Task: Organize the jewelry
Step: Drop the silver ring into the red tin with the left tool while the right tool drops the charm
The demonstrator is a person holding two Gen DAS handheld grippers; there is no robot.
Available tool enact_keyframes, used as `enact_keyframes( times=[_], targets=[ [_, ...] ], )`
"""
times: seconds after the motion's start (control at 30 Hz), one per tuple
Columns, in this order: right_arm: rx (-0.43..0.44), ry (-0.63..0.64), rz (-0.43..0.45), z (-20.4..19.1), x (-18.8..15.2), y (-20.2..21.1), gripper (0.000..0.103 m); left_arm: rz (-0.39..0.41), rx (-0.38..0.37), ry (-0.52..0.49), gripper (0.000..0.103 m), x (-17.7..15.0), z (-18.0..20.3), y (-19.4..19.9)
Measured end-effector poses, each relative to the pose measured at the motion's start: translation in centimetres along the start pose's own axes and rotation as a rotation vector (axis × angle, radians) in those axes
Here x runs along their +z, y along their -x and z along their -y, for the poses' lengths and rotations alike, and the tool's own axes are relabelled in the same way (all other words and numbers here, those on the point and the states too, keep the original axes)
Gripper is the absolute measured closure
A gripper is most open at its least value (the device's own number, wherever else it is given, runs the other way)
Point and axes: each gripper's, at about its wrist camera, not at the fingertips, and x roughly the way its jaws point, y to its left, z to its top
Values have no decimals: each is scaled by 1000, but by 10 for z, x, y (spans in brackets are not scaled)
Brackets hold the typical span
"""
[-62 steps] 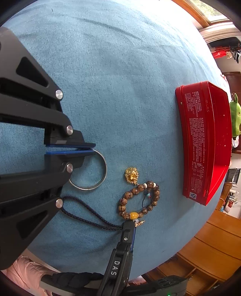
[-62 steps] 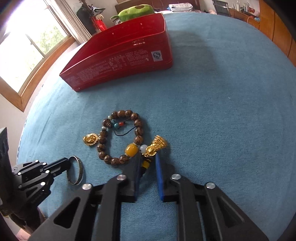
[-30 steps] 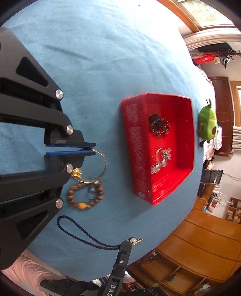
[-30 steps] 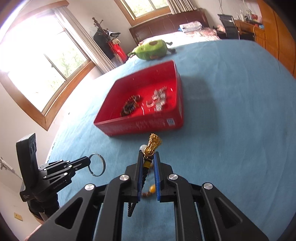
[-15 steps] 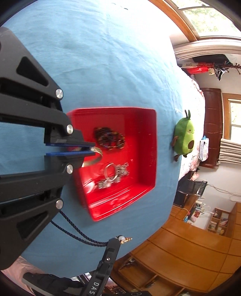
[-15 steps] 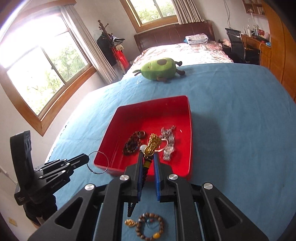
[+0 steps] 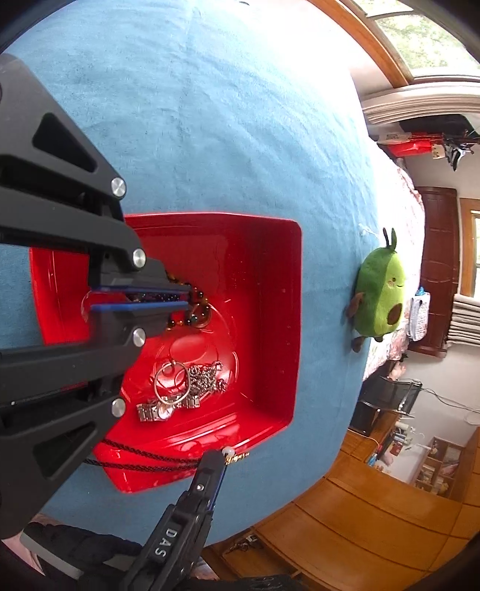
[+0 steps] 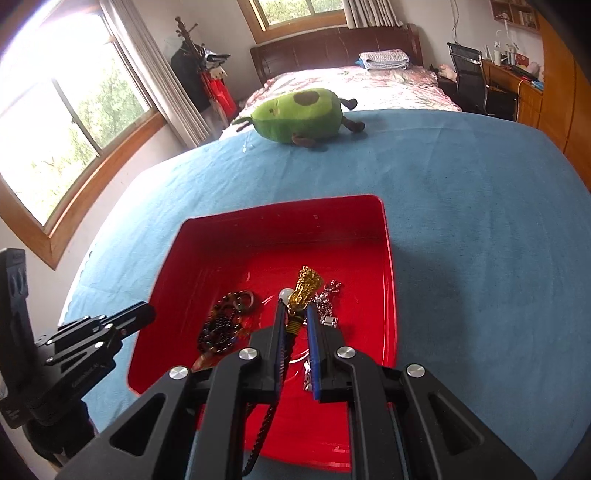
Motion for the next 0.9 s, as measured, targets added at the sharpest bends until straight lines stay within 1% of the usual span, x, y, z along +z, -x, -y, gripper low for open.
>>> enact_keyframes(
  times=[0.03, 0.07, 0.1, 0.17, 0.27, 0.3, 0.33, 0.4, 0.43, 0.53, 0.6, 0.63, 0.7, 0.8, 0.83, 0.9],
  targets=[
    [-6, 3, -11, 0, 0, -5, 88, -6, 4, -2, 100, -1, 0, -2],
    [-12, 4, -17, 1, -1, -10, 81, -12, 11, -3, 100, -1, -1, -5],
    [-16, 7, -23, 1, -2, -12, 80, -17, 14, -2, 100, -1, -1, -7],
    [-8, -1, -25, 3, -2, -11, 80, -24, 14, 1, 100, -2, -2, -9],
    [-7, 1, 7, 3, -2, 2, 80, -24, 12, -3, 99, -3, 0, -9],
    [-4, 3, 17, 3, -2, 7, 80, -22, 12, -5, 97, -4, 1, -8],
    [1, 4, 24, 2, -3, 11, 80, -20, 10, -6, 94, -5, 1, -8],
    [6, 7, 37, 0, -5, 19, 80, -10, 12, -6, 76, -6, 3, -3],
    [5, 10, 43, -1, -6, 22, 80, -4, 15, -8, 73, -6, 3, -2],
    [11, 15, 55, -4, -12, 32, 80, 18, 21, -9, 71, -9, 5, 7],
    [9, 18, 63, -6, -16, 39, 80, 33, 18, -3, 58, -12, 6, 15],
    [4, 20, 70, -7, -19, 43, 80, 43, 24, -5, 57, -14, 7, 18],
    [-1, 27, 80, -9, -26, 50, 80, 66, 43, -14, 49, -18, 10, 26],
    [6, 37, 85, -11, -36, 60, 77, 82, 34, -17, 42, -28, 15, 39],
    [11, 40, 85, -11, -41, 63, 75, 87, 33, -17, 41, -31, 17, 43],
    [14, 50, 84, -12, -49, 68, 71, 103, 35, -19, 35, -39, 21, 52]
  ],
)
